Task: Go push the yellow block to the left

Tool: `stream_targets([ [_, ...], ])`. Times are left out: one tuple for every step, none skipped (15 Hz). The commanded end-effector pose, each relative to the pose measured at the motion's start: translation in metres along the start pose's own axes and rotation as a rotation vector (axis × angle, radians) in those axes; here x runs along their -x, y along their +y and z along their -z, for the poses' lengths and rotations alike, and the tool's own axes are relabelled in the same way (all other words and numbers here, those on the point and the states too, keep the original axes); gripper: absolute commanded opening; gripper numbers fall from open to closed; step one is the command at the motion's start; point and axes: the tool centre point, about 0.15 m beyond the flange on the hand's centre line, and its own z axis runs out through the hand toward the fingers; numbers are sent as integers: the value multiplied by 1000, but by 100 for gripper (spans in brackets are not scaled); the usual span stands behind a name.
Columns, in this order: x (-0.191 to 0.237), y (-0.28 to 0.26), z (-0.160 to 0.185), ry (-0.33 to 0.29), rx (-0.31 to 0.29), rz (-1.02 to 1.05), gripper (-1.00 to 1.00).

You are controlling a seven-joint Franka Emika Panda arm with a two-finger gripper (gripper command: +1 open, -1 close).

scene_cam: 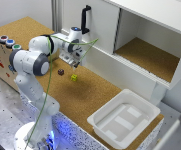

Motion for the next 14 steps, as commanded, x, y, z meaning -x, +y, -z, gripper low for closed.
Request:
stream_targets([
  [-1,-13,3,-3,73,3,100],
  [-1,-13,3,-3,73,3,100],
  [-1,-13,3,-3,73,3,100],
  [-1,-13,3,-3,73,3,100],
  [-1,-13,3,-3,73,3,100],
  [-1,-13,3,-3,73,3,100],
  [-1,-13,3,-3,73,3,100],
  [-1,-13,3,-3,73,3,100],
  [-1,-13,3,-3,73,3,100],
  [-1,-13,3,-3,73,3,100],
  [-1,-13,3,-3,73,3,100],
  [2,-13,1,9,7,17,100],
  [2,-32,0,9,-10,11,100],
  [3,-46,-2,-2,-20,3,100],
])
